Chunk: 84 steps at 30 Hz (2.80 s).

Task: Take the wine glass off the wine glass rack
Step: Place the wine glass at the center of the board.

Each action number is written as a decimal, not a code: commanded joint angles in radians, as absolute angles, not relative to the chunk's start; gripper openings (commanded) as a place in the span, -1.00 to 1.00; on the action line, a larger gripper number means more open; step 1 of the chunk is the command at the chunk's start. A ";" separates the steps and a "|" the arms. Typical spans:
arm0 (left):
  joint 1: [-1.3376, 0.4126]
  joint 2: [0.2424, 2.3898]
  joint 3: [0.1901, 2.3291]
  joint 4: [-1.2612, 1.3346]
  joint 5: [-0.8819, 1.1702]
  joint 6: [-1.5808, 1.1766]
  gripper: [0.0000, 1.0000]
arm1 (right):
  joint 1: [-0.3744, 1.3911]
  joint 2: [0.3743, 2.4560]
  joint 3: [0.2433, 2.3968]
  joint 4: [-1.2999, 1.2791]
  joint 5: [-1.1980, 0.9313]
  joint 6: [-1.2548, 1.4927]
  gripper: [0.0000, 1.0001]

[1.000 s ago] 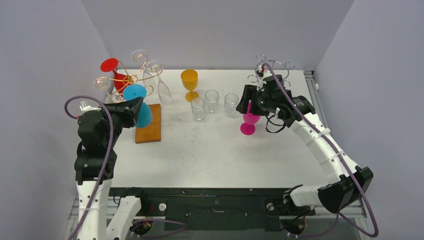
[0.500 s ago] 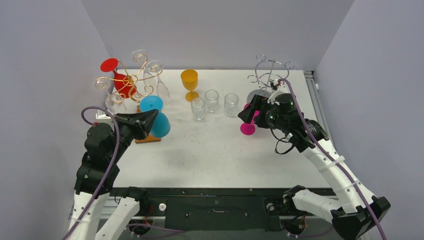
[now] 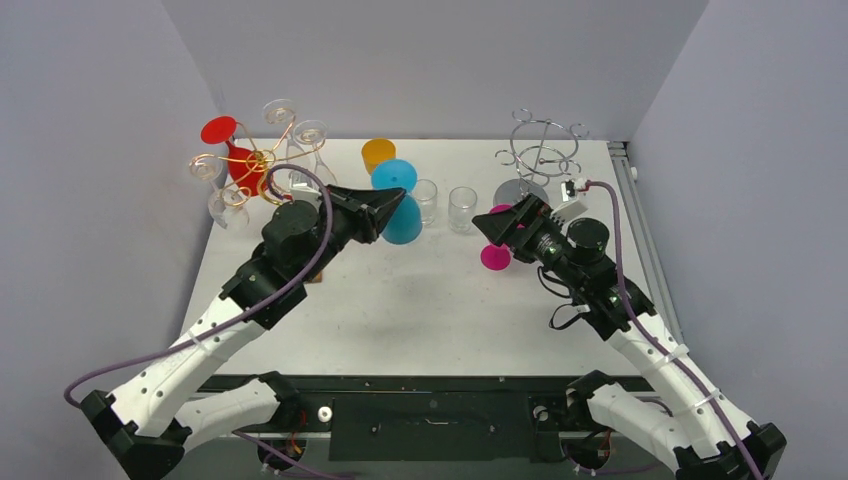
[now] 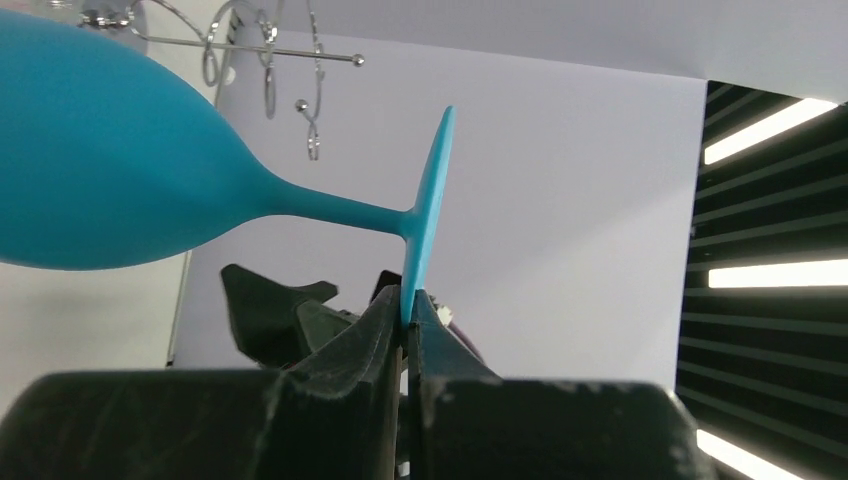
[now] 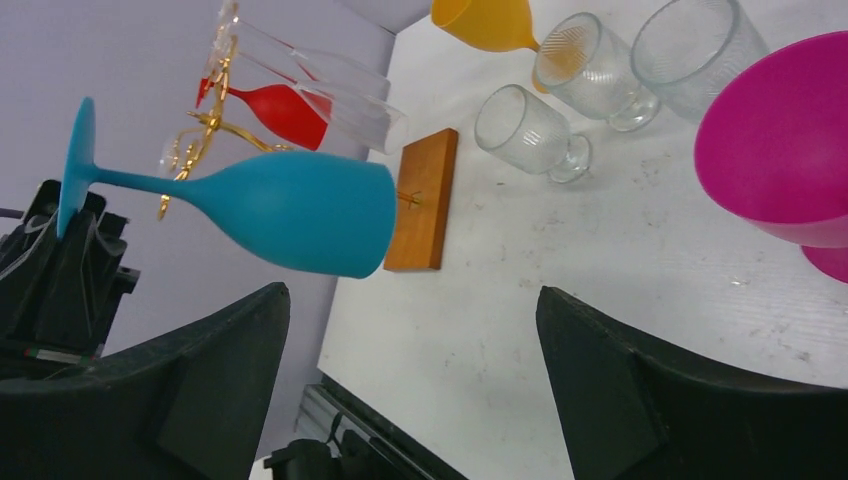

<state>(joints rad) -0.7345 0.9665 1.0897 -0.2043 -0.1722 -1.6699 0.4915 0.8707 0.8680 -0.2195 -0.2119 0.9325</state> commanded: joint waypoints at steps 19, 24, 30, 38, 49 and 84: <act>-0.791 1.207 1.276 0.339 -0.074 -1.860 -1.00 | 0.405 1.059 0.713 0.815 -0.389 1.252 0.85; -0.795 1.209 1.261 0.364 -0.060 -1.885 -1.00 | 0.404 1.093 0.729 0.926 -0.433 1.287 0.81; -0.804 1.212 1.239 0.434 -0.037 -1.919 -1.00 | 0.406 1.129 0.756 1.074 -0.496 1.342 0.72; -0.806 1.174 1.185 0.459 -0.022 -1.935 -0.90 | 0.409 1.137 0.779 1.226 -0.514 1.430 0.24; -0.767 1.119 1.111 0.394 0.039 -1.819 -0.17 | 0.406 1.026 0.814 1.026 -0.482 1.334 -1.00; -0.400 0.952 1.603 -0.748 -0.311 -0.585 0.93 | 0.635 1.680 1.930 -1.099 0.012 0.435 -1.00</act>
